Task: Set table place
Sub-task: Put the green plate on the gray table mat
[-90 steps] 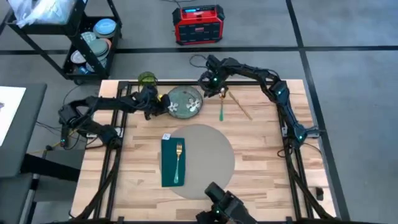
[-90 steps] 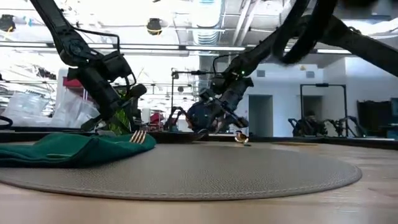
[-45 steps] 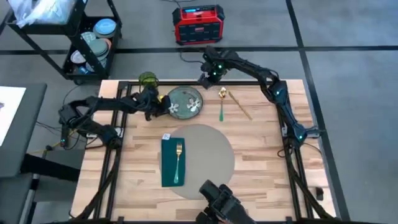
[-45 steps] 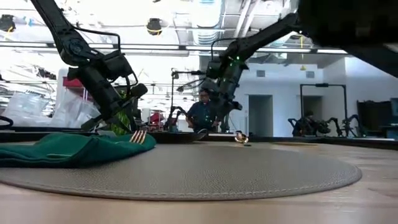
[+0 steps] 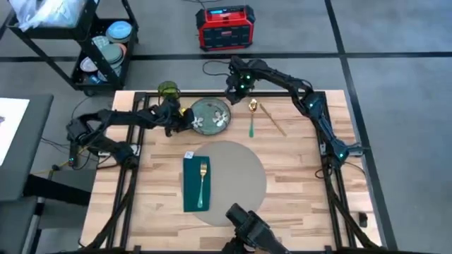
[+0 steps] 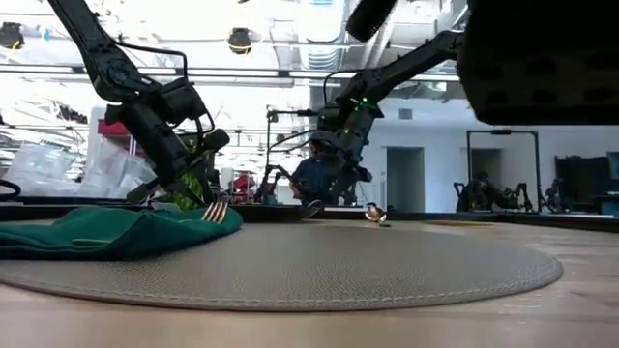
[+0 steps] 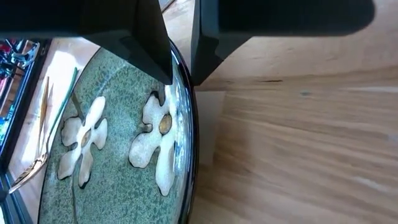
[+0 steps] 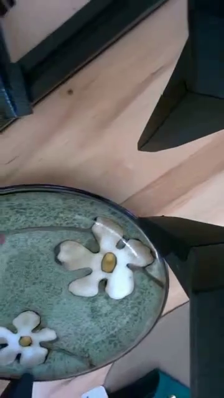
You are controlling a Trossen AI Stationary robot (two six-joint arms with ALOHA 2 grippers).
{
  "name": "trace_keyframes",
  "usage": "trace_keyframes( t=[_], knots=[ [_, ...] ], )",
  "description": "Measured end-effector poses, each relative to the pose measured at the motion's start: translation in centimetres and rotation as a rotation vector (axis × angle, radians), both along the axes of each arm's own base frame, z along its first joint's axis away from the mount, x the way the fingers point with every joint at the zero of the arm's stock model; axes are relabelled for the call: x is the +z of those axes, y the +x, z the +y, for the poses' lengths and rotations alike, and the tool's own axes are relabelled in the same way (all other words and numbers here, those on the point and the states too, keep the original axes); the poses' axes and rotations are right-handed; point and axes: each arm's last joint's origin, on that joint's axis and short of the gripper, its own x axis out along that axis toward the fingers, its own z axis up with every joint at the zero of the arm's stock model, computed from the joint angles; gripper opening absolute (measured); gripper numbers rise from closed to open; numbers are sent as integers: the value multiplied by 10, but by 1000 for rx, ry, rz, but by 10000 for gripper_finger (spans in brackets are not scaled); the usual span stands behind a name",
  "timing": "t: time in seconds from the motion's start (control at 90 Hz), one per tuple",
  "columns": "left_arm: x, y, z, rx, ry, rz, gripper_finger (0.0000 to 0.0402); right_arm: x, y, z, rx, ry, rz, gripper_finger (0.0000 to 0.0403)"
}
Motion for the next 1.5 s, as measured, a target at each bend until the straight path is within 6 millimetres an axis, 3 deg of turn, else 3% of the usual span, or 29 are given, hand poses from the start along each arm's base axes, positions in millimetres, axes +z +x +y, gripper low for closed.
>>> trace_keyframes(
  t=[0.311,0.489,0.678,0.844,1.122,1.333,1.5],
  knots=[
    [-3,6,-15,-133,-25,43,41,0,-3,-3,-6,1,3,167],
    [-4,12,-27,-153,-56,58,41,0,4,5,23,-4,-1,167],
    [-4,27,-54,-255,-113,40,40,0,10,14,61,-5,1,166],
    [12,35,-69,-220,-59,22,40,1,10,10,63,-22,-28,166],
    [34,0,-63,-61,-26,137,41,1,6,3,47,-21,-33,166],
    [42,-26,-47,139,95,263,41,-19,-2,6,52,58,88,165],
    [46,-28,-32,173,168,224,31,-17,-2,3,28,6,98,111]
  ],
)
